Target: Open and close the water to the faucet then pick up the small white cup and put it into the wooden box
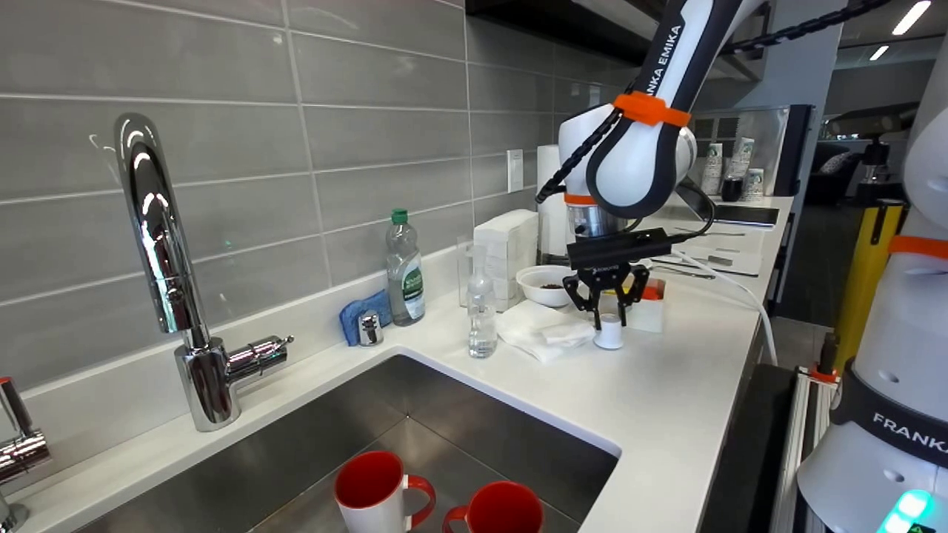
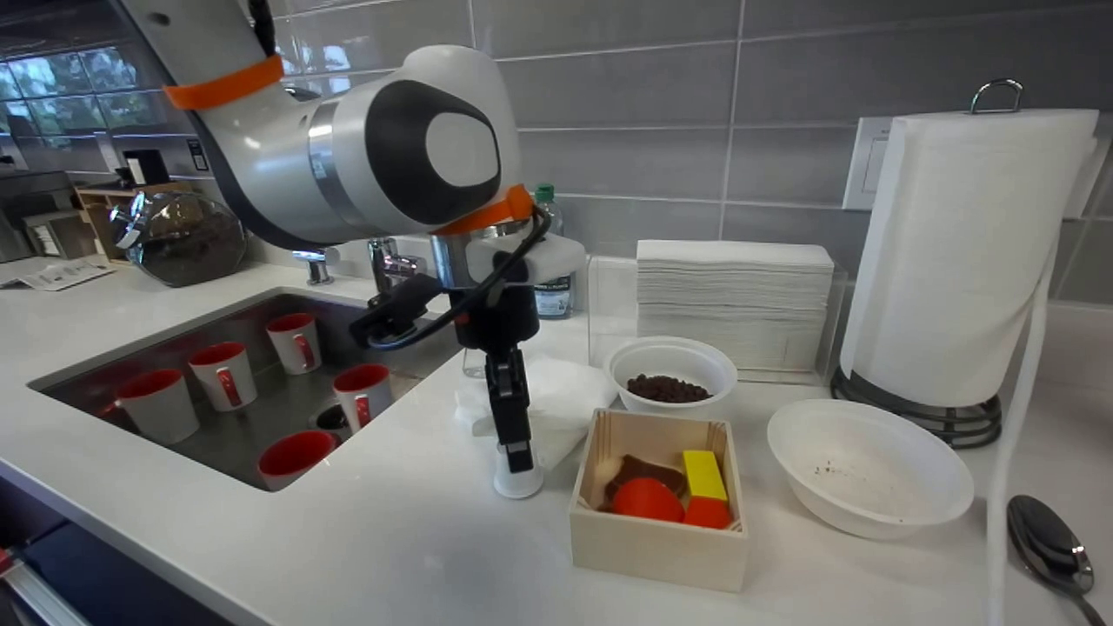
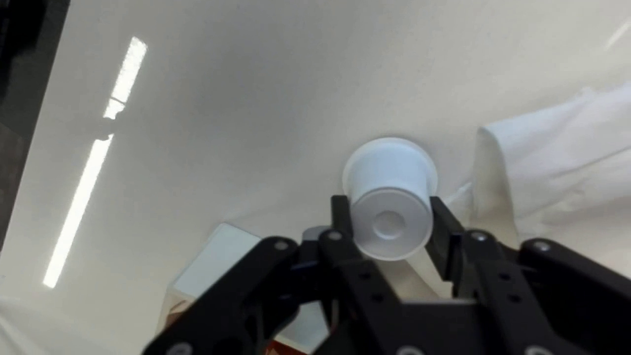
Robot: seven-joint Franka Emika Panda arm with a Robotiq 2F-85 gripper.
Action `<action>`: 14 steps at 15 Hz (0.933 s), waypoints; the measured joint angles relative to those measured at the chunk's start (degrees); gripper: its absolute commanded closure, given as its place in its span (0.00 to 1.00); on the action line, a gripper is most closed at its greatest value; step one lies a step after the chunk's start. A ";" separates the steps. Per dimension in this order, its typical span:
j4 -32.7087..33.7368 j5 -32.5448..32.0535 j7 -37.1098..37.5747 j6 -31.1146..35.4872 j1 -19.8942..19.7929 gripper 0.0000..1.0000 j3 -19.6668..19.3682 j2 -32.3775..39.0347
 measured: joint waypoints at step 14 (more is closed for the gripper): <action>1.23 1.36 -0.18 -4.84 -3.68 0.92 -2.46 -12.95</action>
